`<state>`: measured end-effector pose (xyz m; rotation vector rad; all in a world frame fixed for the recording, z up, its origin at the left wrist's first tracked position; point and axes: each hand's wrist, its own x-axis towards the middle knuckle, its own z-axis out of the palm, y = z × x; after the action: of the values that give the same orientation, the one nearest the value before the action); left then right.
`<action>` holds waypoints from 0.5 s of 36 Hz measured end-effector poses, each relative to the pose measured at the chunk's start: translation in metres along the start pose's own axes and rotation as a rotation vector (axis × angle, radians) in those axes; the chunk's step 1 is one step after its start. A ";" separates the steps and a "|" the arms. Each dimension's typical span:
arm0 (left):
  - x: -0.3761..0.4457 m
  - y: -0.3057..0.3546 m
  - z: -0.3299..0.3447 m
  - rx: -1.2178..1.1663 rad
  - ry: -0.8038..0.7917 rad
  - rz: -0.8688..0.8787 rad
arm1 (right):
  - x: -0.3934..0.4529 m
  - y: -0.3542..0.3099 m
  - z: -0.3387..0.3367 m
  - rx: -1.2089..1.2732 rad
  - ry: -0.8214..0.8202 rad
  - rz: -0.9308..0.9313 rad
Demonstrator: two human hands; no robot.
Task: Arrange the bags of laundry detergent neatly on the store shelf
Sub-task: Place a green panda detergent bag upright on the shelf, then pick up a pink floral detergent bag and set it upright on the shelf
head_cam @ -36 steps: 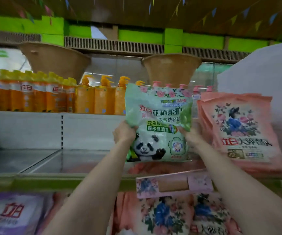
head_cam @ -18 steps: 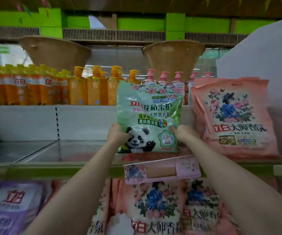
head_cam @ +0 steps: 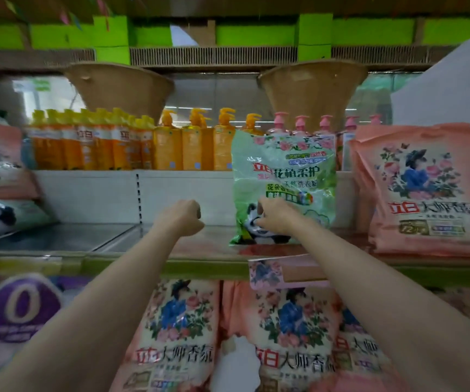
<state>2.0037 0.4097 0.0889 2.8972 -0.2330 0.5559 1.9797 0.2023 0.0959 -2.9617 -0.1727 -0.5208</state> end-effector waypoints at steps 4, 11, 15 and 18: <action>-0.010 -0.042 -0.021 -0.015 -0.061 -0.067 | 0.009 -0.052 0.012 -0.004 -0.044 -0.151; -0.038 -0.136 -0.068 -0.046 0.014 -0.223 | 0.037 -0.160 0.026 0.013 -0.034 -0.315; -0.062 -0.196 -0.087 -0.016 0.076 -0.319 | 0.046 -0.228 0.038 0.025 -0.019 -0.398; -0.080 -0.241 -0.099 0.024 0.109 -0.372 | 0.051 -0.277 0.049 0.022 -0.020 -0.453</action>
<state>1.9405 0.6733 0.1129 2.8167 0.3231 0.6448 2.0059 0.4868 0.0978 -2.9031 -0.8570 -0.5294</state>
